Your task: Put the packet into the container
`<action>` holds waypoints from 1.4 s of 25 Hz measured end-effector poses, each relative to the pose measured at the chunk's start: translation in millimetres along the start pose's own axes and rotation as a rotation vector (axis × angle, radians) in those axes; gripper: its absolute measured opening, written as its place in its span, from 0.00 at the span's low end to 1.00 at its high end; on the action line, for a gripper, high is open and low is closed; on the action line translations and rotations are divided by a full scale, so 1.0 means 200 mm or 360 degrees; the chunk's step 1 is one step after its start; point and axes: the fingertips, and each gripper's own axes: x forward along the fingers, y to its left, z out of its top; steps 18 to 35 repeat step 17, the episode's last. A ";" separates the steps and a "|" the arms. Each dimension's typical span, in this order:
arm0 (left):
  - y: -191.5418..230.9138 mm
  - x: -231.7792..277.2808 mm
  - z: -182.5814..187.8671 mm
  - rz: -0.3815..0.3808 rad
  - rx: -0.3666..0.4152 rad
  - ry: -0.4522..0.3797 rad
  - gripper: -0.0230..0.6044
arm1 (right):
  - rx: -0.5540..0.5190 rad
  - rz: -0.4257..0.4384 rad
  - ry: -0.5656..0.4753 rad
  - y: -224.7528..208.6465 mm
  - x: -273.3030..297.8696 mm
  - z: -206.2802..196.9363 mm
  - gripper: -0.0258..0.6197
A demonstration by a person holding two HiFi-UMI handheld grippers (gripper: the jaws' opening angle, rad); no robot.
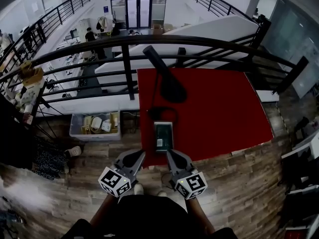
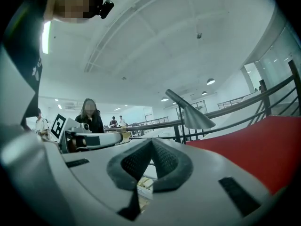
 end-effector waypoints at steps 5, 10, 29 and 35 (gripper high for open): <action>-0.02 0.01 -0.01 -0.0012 0.0020 0.0002 0.05 | 0.0002 -0.0005 -0.0019 -0.01 0.00 0.01 0.07; -0.04 0.00 0.00 -0.0023 0.0028 0.0006 0.05 | -0.0006 0.0012 -0.0038 0.01 -0.01 0.04 0.07; -0.04 0.00 0.03 -0.0006 0.0032 0.0030 0.05 | -0.0030 0.0013 -0.0037 0.01 -0.01 0.03 0.07; -0.04 0.00 0.03 -0.0006 0.0032 0.0030 0.05 | -0.0030 0.0013 -0.0037 0.01 -0.01 0.03 0.07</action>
